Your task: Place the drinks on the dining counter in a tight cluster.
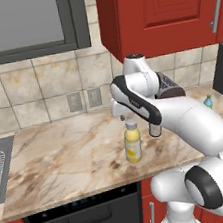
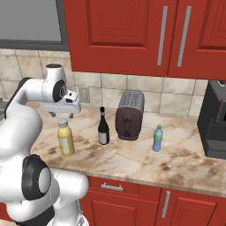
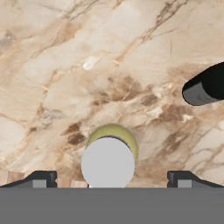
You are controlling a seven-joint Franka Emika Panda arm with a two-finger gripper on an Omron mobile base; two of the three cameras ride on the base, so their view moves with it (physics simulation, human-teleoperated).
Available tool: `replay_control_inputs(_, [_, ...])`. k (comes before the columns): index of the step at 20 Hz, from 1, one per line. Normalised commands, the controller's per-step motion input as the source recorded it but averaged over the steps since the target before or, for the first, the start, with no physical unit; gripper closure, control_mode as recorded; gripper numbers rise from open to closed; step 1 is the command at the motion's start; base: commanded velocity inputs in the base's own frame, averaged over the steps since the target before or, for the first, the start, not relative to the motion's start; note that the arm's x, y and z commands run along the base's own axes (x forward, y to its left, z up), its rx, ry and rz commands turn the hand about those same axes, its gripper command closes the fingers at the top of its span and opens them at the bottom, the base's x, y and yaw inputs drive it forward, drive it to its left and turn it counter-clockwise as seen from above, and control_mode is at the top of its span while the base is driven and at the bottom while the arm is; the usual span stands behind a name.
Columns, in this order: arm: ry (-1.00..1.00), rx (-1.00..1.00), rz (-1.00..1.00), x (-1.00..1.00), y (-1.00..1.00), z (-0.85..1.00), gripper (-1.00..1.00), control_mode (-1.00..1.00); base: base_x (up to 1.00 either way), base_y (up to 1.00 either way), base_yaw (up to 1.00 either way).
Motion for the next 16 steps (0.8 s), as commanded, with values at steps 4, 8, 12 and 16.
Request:
replay_control_inputs(4, [0.0,0.0,0.0,0.0,0.0,-0.08,-1.0,-1.0,0.0,0.0,0.0])
replay_control_inputs(8, [0.0,0.0,0.0,0.0,0.02,-0.17,-1.0,-1.0,0.0,0.0,0.0])
replay_control_inputs(12, [0.0,0.0,0.0,0.0,0.05,-0.26,-1.0,-1.0,0.0,0.0,0.0])
replay_control_inputs(16, [0.0,0.0,0.0,0.0,0.05,-0.25,-1.0,-1.0,0.0,0.0,0.0])
